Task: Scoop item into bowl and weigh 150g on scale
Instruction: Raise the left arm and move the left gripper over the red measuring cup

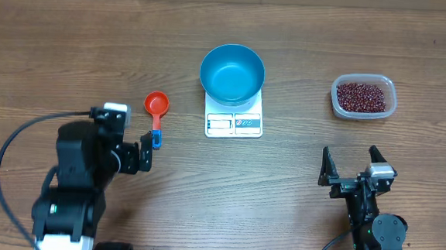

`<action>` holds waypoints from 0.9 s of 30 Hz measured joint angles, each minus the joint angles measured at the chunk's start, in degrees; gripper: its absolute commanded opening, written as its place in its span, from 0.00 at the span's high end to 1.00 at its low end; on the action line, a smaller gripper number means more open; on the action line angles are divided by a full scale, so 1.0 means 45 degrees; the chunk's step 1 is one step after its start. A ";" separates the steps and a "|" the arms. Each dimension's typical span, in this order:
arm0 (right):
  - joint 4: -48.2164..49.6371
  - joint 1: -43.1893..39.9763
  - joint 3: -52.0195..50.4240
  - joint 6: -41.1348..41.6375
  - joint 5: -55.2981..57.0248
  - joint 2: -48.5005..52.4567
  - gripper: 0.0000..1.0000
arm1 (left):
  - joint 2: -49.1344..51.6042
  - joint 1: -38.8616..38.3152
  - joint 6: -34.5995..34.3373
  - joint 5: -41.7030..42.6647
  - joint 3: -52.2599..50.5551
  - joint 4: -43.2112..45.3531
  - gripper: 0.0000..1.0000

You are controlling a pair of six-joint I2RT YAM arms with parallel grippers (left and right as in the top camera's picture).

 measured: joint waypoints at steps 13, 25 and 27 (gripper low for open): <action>0.0000 0.0005 0.0000 0.0005 0.0005 0.0000 0.00 | 0.4323 0.0000 0.0097 0.0000 0.3089 -0.1477 0.00; -0.0005 0.0005 0.0000 0.0005 0.0005 0.0000 0.00 | 0.7563 0.0034 0.0437 0.0000 0.6057 -0.3633 0.00; 0.0000 0.0005 0.0000 0.0005 0.0000 0.0000 0.00 | 0.8038 0.0034 0.0525 0.0000 0.6431 -0.3808 0.00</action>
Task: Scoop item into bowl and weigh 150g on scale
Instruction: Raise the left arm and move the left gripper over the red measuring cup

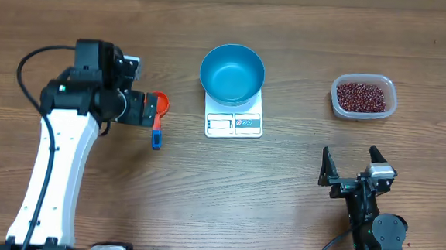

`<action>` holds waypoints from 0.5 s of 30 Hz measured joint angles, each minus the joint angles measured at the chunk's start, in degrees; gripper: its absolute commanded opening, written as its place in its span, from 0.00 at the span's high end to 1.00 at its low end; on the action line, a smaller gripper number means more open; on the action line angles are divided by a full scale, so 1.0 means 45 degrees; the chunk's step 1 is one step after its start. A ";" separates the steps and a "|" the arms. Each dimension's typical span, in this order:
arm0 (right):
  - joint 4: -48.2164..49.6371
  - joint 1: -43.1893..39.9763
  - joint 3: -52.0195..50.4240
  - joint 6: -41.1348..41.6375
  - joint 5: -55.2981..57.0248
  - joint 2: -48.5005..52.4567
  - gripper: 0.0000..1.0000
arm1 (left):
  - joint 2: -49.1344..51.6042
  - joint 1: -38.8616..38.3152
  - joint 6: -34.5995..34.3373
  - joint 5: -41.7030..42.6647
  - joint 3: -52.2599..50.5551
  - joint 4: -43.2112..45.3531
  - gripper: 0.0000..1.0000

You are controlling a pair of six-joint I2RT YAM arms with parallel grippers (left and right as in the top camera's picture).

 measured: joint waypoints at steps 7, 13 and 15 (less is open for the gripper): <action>0.0000 0.0000 0.0000 0.0000 0.0000 0.0005 0.00 | 0.1350 0.0000 0.0243 0.0000 0.0986 -0.0670 0.00; 0.0000 0.0000 0.0000 0.0000 0.0005 0.0000 0.00 | 0.1603 0.0000 0.0243 0.0000 0.1035 -0.0729 0.01; -0.0005 0.0000 0.0000 0.0000 0.0005 0.0005 0.00 | 0.1603 0.0000 0.0243 0.0000 0.1039 -0.0729 0.00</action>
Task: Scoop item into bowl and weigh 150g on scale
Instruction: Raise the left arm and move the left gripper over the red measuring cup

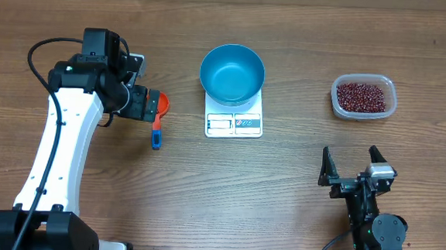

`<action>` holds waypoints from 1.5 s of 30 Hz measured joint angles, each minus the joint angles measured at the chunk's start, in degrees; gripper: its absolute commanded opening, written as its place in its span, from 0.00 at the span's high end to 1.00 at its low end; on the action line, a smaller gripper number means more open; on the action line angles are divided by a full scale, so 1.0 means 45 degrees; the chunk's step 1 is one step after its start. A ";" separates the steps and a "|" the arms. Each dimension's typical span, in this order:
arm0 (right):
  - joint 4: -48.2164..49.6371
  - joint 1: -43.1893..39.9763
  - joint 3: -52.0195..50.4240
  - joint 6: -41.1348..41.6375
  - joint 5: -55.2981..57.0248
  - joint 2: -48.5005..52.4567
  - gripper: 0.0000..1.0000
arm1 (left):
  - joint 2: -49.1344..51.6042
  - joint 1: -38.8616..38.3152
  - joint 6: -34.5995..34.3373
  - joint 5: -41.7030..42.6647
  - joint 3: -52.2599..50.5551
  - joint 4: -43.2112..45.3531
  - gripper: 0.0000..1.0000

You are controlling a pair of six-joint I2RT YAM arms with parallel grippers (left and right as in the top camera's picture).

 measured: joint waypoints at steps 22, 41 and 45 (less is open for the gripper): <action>0.0000 -0.0005 0.0000 0.0000 -0.0005 0.0000 0.00 | 0.0029 0.0000 0.0005 -0.0257 0.0005 0.0423 0.00; 0.0000 0.0000 0.0000 0.0000 0.0005 0.0000 0.00 | 0.2769 0.0000 0.0000 -0.0393 0.0087 0.1219 0.00; 0.0005 0.0000 0.0000 0.0000 0.0000 -0.0005 0.00 | 0.3143 0.0000 0.0005 -0.0393 0.0087 0.1336 0.01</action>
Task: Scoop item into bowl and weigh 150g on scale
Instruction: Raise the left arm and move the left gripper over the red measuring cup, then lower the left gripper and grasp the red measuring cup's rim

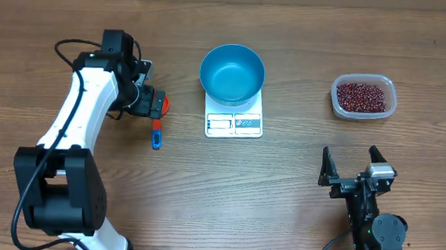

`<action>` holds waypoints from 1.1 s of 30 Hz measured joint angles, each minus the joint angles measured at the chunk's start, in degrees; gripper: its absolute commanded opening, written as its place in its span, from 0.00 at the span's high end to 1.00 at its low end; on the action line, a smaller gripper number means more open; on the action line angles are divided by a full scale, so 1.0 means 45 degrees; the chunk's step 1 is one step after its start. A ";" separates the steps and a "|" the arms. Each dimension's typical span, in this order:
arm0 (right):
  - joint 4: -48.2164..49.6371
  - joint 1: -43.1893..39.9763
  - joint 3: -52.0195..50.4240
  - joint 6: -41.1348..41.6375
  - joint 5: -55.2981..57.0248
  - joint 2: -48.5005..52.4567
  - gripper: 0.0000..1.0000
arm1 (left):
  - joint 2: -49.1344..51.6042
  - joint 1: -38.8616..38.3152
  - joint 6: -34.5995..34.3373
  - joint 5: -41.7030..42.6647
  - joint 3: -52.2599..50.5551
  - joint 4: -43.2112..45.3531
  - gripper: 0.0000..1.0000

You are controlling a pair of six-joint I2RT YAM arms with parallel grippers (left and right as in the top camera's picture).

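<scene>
The red scoop (158, 121) lies on the table left of the scale, its blue handle end toward the front. Its cup is mostly covered by my left gripper (153, 104), which reaches in from the left and looks open around the cup. A blue bowl (232, 73) stands empty on the white scale (234, 123) at the table's middle. A clear tub of red beans (363, 96) sits at the far right. My right gripper (352, 165) stands open near the front edge, far from all of these.
The left arm's white links (79, 124) stretch from the front left corner up toward the scoop. Brown wooden table (280, 198) lies bare between the scale and the right gripper.
My left gripper has shifted a little to the right, from beside the scoop's cup to over it. The scoop, bowl, tub and right arm are where they were.
My left gripper first hung low by the scoop's blue handle end. Then it stood farther back, left of the red cup, then closer to it, and now covers the cup. The scoop has not shifted and the right arm stayed still.
</scene>
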 measured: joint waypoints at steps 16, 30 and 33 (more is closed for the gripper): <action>0.0000 -0.0005 0.0000 0.0000 0.0000 0.0005 0.00 | 0.0121 0.0831 -0.0005 -0.0044 0.0000 0.0345 0.00; 0.0000 0.0000 0.0000 -0.0005 0.0000 0.0000 0.00 | 0.0121 0.0831 -0.0015 -0.0044 0.0000 0.0787 0.00; -0.0005 -0.0005 0.0000 -0.0005 0.0000 0.0005 0.00 | 0.0180 0.0831 -0.0015 -0.0044 0.0015 0.0792 0.00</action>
